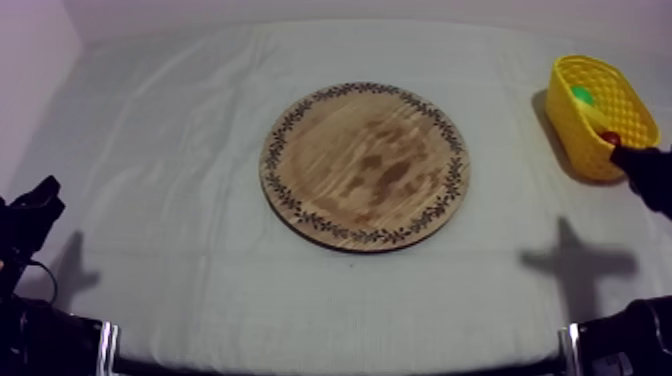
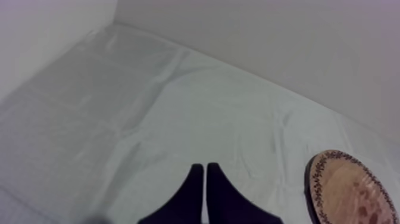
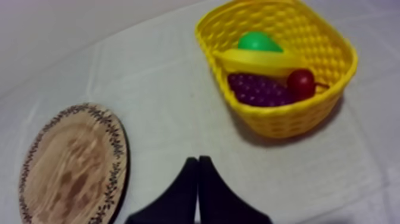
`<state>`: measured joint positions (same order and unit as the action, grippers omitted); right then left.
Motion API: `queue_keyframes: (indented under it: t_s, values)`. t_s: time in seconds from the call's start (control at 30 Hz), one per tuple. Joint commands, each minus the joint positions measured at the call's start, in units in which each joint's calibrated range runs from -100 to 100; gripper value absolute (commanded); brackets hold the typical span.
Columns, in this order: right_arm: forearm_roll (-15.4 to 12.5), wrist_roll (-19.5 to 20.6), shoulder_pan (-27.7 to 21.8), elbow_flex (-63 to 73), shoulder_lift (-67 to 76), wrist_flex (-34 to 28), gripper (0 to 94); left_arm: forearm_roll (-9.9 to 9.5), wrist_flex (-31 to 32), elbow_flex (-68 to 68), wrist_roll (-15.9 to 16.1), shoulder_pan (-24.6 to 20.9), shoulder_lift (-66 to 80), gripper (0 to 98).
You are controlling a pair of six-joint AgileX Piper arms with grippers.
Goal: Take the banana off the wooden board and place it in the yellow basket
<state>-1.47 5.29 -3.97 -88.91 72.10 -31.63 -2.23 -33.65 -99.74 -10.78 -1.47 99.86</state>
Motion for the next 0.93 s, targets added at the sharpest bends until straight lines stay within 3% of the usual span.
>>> queue_keyframes:
  t_s: [0.0, 0.1, 0.27, 0.4, 0.7, 0.9]
  values:
    - [-3.5, -16.4, 0.1, -5.4, 11.2, -1.1, 0.5, 0.01, 0.0, 0.0, 0.0, 0.0, 0.0, 0.1]
    - [-3.7, -15.8, 0.2, -8.6, 15.8, -2.5, 0.5, 0.01, 0.0, 0.0, 0.0, 0.0, 0.0, 0.1]
    - [-1.0, -9.2, -0.7, -10.5, 22.1, -5.5, 0.6, 0.01, 0.0, 0.0, 0.0, 0.0, 0.0, 0.1]
    - [-0.3, -7.1, -1.1, -10.7, 23.3, -6.5, 0.6, 0.01, 0.0, 0.0, 0.0, 0.0, 0.0, 0.1]
    - [-0.1, -15.7, -1.2, -10.8, 23.6, -6.7, 0.6, 0.01, 0.0, 0.0, 0.0, 0.0, 0.0, 0.1]
    - [-0.1, -16.9, -1.2, -10.8, 23.7, -6.8, 0.6, 0.01, 0.0, 0.0, 0.0, 0.0, 0.0, 0.1]
